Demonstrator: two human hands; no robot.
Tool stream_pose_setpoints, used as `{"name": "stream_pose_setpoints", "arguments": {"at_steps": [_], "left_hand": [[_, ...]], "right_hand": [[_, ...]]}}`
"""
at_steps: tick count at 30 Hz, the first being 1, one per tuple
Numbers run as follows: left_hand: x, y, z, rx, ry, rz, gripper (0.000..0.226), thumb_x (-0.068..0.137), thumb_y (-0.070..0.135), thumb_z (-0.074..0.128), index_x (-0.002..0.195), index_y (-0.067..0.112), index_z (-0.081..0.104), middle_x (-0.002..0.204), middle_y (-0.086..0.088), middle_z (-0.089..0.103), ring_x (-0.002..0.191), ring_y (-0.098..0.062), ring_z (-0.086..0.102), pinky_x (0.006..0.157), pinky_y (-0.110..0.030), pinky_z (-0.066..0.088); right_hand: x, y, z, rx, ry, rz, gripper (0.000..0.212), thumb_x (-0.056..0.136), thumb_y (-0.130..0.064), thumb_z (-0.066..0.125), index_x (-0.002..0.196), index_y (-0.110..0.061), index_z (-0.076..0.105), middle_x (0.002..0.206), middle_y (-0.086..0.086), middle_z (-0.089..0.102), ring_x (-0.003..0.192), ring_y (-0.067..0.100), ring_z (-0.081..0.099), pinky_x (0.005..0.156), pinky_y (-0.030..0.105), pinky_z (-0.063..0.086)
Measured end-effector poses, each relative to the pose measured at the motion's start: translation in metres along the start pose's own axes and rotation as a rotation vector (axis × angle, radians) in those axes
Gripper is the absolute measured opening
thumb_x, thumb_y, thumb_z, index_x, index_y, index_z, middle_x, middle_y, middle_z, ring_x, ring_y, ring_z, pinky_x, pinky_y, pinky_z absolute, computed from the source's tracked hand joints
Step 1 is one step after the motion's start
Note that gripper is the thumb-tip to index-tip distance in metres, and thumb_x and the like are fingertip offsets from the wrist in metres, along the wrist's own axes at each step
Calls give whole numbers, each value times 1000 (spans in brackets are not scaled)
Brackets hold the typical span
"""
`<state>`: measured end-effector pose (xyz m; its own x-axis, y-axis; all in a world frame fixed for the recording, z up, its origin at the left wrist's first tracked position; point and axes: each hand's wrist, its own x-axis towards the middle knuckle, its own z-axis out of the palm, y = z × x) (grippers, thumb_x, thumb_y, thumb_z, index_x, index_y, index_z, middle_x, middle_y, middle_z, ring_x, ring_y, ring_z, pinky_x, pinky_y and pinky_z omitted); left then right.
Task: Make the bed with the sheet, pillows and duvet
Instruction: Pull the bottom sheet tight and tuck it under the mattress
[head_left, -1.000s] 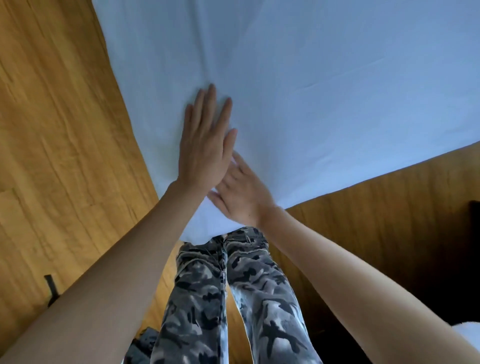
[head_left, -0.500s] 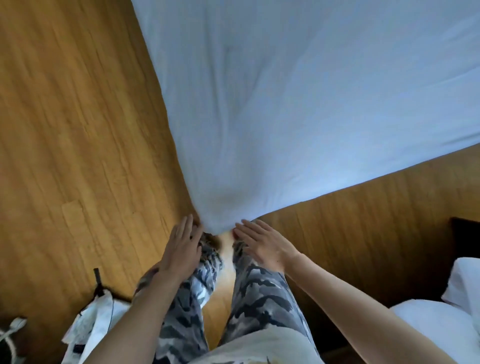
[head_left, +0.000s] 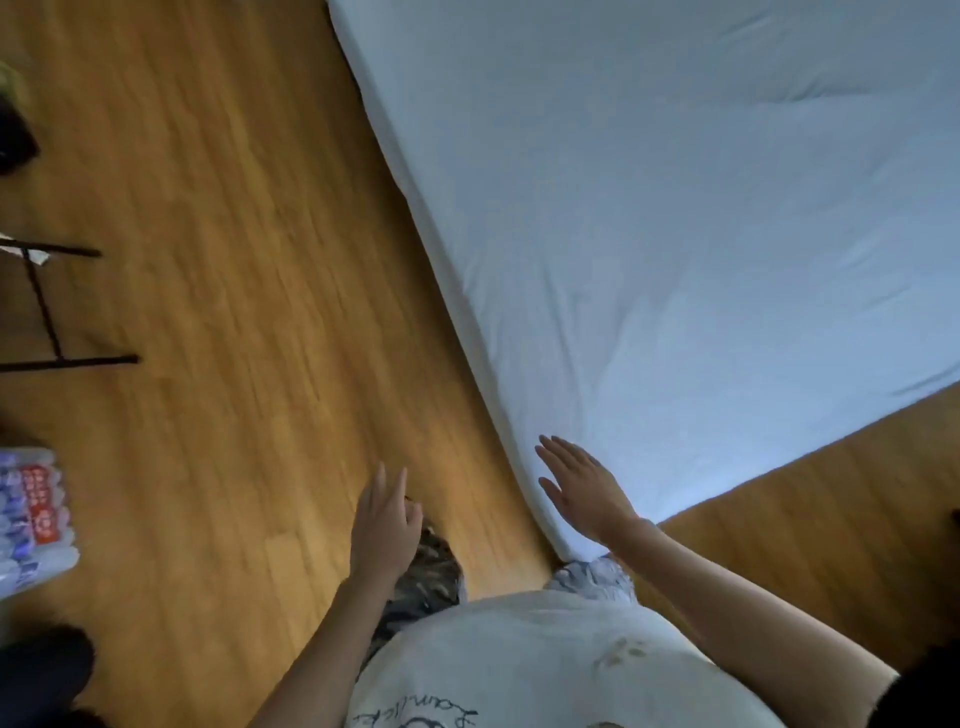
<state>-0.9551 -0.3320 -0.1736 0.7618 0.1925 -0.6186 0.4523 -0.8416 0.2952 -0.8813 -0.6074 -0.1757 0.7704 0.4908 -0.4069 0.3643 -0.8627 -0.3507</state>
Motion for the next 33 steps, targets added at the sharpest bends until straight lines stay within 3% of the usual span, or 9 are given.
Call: {"name": "stream_pose_setpoints", "arguments": {"at_steps": [4, 8, 11, 14, 18, 21, 24, 27, 33], "left_hand": [[21, -71, -105, 32, 102, -29, 55, 103, 33, 38, 153, 17, 22, 162, -7, 7, 149, -22, 7, 118, -36, 21], [60, -114, -191, 75, 184, -48, 55, 102, 32, 40, 152, 16, 24, 161, -9, 12, 148, -23, 12, 118, -37, 22], [97, -114, -233, 122, 184, 10, 54, 103, 31, 39, 153, 16, 24, 162, -8, 10, 148, -23, 11, 119, -37, 22], [137, -88, -262, 156, 157, 119, 54, 103, 31, 38, 153, 17, 23, 162, -8, 10, 149, -22, 10, 118, -36, 20], [199, -37, -284, 230, 89, 287, 53, 103, 32, 36, 153, 18, 24, 162, -6, 10, 148, -21, 13, 117, -36, 24], [260, 3, -299, 340, 6, 429, 52, 103, 31, 34, 152, 19, 23, 162, -5, 9, 148, -20, 10, 119, -36, 22], [317, 44, -320, 468, -83, 487, 52, 104, 30, 33, 153, 20, 20, 162, -4, 5, 149, -19, 5, 120, -35, 18], [372, 90, -354, 586, -148, 572, 52, 104, 30, 32, 153, 19, 20, 162, -4, 5, 149, -20, 5, 119, -35, 16], [460, 183, -432, 585, -61, 656, 51, 103, 31, 37, 151, 18, 24, 161, -6, 13, 149, -21, 11, 118, -35, 19]], "right_hand": [[54, -87, -23, 115, 32, 114, 80, 91, -60, -2, 148, -18, 35, 155, -2, 32, 143, 17, 29, 115, 29, 17], [112, -142, -64, 207, 136, 152, 89, 85, -67, -8, 148, -20, 34, 155, -3, 31, 142, 16, 29, 112, 35, 30], [147, -159, -97, 254, 205, 207, 98, 80, -72, -15, 148, -21, 33, 156, -4, 29, 143, 15, 27, 113, 34, 29], [178, -154, -118, 287, 250, 286, 103, 78, -76, -16, 148, -19, 33, 155, -3, 30, 143, 17, 27, 113, 33, 27], [222, -122, -121, 315, 240, 413, 66, 96, -55, 18, 146, -17, 38, 153, 0, 35, 141, 18, 31, 111, 33, 31], [264, -92, -122, 374, 253, 490, 61, 97, -48, 24, 142, -12, 44, 150, 4, 40, 139, 22, 36, 107, 35, 37], [302, -64, -131, 418, 227, 591, 49, 103, -37, 36, 146, -14, 36, 155, 0, 32, 142, 18, 28, 110, 31, 31], [337, -42, -158, 496, 266, 710, 49, 102, -35, 39, 147, -16, 35, 155, 0, 31, 143, 17, 27, 110, 31, 31], [400, -12, -221, 540, 306, 812, 48, 102, -34, 38, 146, -16, 37, 154, 0, 33, 141, 18, 29, 106, 36, 38]]}}
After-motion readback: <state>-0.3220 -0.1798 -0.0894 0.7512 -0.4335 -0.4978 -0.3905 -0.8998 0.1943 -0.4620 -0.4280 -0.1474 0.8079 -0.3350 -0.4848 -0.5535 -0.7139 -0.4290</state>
